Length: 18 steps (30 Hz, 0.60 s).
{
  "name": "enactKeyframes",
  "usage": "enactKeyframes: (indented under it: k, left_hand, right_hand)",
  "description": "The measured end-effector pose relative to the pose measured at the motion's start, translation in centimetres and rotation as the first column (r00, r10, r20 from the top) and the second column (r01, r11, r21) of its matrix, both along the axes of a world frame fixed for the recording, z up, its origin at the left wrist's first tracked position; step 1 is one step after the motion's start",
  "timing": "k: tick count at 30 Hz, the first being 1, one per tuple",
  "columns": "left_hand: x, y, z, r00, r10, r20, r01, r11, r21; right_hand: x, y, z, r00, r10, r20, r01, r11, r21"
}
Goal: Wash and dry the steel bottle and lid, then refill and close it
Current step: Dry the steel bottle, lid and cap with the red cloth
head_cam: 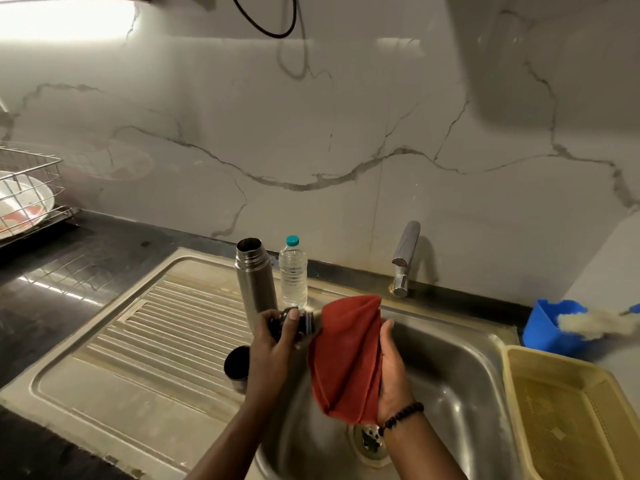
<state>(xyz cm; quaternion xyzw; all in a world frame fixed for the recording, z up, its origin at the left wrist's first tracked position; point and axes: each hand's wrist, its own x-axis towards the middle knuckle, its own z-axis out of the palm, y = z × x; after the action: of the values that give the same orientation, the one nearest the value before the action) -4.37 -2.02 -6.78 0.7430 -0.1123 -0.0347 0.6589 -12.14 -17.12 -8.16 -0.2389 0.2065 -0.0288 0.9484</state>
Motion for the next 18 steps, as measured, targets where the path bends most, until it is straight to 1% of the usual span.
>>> enactKeyframes:
  k: [2,3,4,5,6,7,8,9,10,11,12,13,14,16,18]
  left_hand:
    - [-0.4,-1.4,0.3,0.996,-0.059,-0.067,0.059,0.998,0.002]
    - [-0.6,-2.1,0.5,0.993,-0.073,-0.092,0.074,0.997,0.003]
    - [-0.7,-2.6,0.5,0.990,-0.085,-0.108,0.085,0.996,-0.004]
    - [-0.8,-3.1,0.7,0.988,-0.103,-0.112,0.104,0.995,0.003]
    - [-0.9,-3.4,0.8,0.988,-0.126,-0.092,0.129,0.991,0.028]
    - [-0.9,-3.7,0.8,0.985,-0.162,-0.063,0.166,0.984,0.064]
    - [-1.0,-4.0,0.8,0.979,-0.201,-0.040,0.203,0.976,0.079]
    - [-1.3,-4.1,1.0,0.972,-0.233,-0.024,0.234,0.969,0.080]
    - [-1.7,-4.3,1.4,0.964,-0.265,-0.024,0.267,0.961,0.073]
    - [-2.0,-4.5,1.7,0.953,-0.301,-0.027,0.302,0.950,0.080]
    - [-2.4,-4.8,1.9,0.941,-0.337,-0.026,0.338,0.939,0.069]
    - [-2.7,-5.1,2.2,0.930,-0.367,-0.029,0.368,0.928,0.049]
    - [-2.8,-5.5,2.5,0.928,-0.373,-0.017,0.374,0.927,0.031]
    - [-2.8,-6.4,3.1,0.924,-0.382,0.016,0.382,0.924,0.002]
    - [-2.6,-7.1,3.2,0.925,-0.369,0.088,0.372,0.928,-0.012]
  right_hand:
    - [-0.2,-0.5,0.2,0.999,-0.046,0.023,0.045,0.999,0.015]
    - [-0.4,-0.6,0.4,0.998,-0.050,0.045,0.050,0.999,-0.014]
    - [-0.5,-0.6,0.6,0.997,-0.042,0.062,0.049,0.993,-0.111]
    - [-0.6,-0.6,0.9,0.997,-0.018,0.080,0.041,0.955,-0.292]
    - [-0.6,-0.6,1.3,0.994,0.024,0.103,0.040,0.817,-0.576]
    - [-0.6,-0.5,1.7,0.991,0.082,0.108,0.045,0.557,-0.829]
    - [-0.4,-0.6,1.9,0.990,0.096,0.100,0.074,0.242,-0.967]
    - [0.0,-1.0,1.6,0.991,0.079,0.106,0.108,-0.026,-0.994]
    - [0.2,-1.3,1.4,0.989,0.059,0.137,0.146,-0.209,-0.967]
    - [0.4,-1.6,1.2,0.981,0.046,0.187,0.192,-0.329,-0.925]
    - [0.5,-1.8,1.0,0.974,0.035,0.226,0.222,-0.384,-0.896]
    - [0.6,-1.9,0.8,0.969,0.012,0.247,0.232,-0.379,-0.896]
    - [0.6,-1.9,0.8,0.966,-0.027,0.257,0.231,-0.351,-0.907]
    - [0.8,-1.8,1.1,0.945,-0.158,0.288,0.243,-0.255,-0.936]
    - [1.3,-1.4,2.0,0.908,-0.289,0.303,0.280,-0.121,-0.952]
